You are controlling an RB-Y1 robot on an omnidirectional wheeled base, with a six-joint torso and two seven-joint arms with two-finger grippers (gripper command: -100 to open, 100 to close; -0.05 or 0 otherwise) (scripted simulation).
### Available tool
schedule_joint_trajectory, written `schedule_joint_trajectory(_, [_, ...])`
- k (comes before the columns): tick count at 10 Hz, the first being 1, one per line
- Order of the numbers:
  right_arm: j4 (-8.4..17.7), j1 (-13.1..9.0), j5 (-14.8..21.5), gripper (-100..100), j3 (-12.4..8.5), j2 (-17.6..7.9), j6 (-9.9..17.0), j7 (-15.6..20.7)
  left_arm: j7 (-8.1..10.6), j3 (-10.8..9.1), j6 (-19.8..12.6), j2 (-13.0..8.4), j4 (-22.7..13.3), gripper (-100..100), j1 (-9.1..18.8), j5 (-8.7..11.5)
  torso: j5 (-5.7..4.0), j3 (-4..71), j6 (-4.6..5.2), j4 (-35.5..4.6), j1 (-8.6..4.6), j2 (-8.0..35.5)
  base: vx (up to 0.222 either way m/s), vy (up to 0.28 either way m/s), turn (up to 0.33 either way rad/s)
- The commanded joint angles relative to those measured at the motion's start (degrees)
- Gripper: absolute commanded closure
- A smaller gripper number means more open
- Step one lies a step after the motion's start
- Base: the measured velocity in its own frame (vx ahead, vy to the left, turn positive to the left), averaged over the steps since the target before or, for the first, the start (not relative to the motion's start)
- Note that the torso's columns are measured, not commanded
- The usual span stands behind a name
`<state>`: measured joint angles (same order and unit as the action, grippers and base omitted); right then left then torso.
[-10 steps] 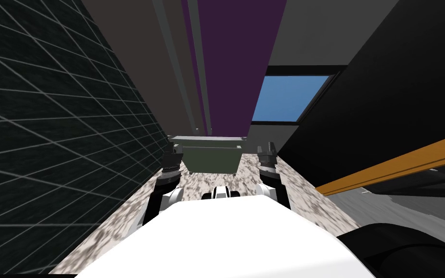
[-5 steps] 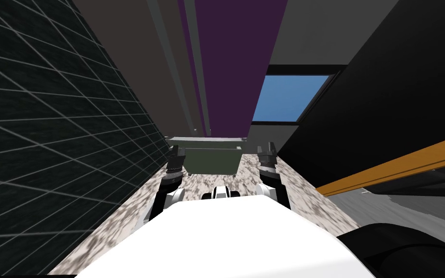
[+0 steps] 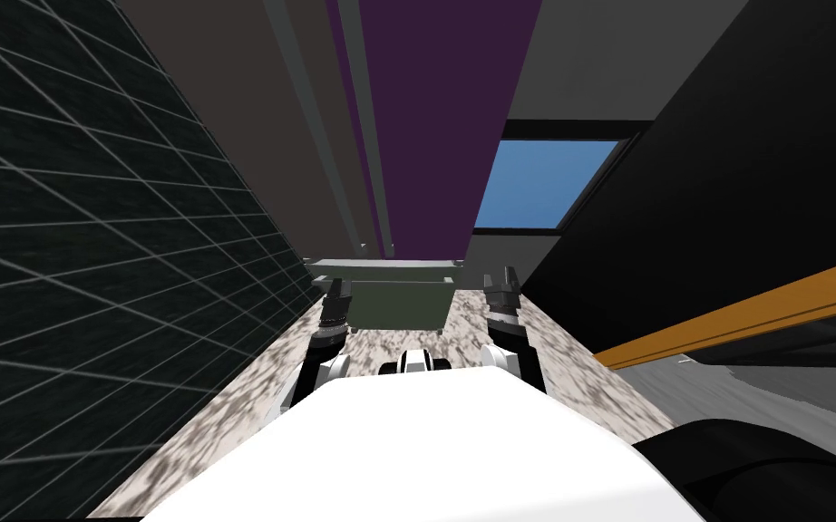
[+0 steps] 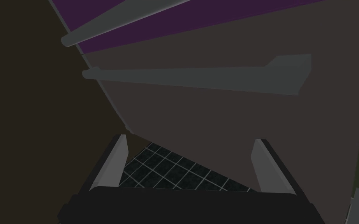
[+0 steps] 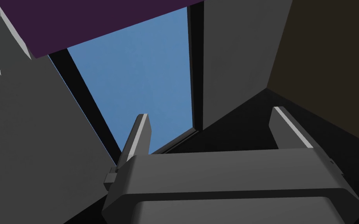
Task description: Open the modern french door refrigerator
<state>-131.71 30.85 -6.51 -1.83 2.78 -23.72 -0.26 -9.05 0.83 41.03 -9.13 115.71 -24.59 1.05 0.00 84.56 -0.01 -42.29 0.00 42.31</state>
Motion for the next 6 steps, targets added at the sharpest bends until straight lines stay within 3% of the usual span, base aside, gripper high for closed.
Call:
schedule_joint_trajectory(1, [0.00, 0.00, 0.00, 0, 0.00, 0.00, 0.00, 0.00, -0.56, 0.22, 3.39, -0.37, -4.58, -100, 0.96, -0.39, 0.01, 0.00, 0.01, 0.00, 0.02, -0.01, 0.060, -0.005, -0.031])
schedule_joint_trajectory(6, [0.00, 0.00, 0.00, 0, 0.00, 0.00, 0.00, 0.00, -1.37, 0.49, 8.08, -0.68, -12.53, -100, 2.59, -0.94, 0.01, -0.03, 0.00, -0.01, 0.02, 0.04, 0.051, -0.008, -0.018])
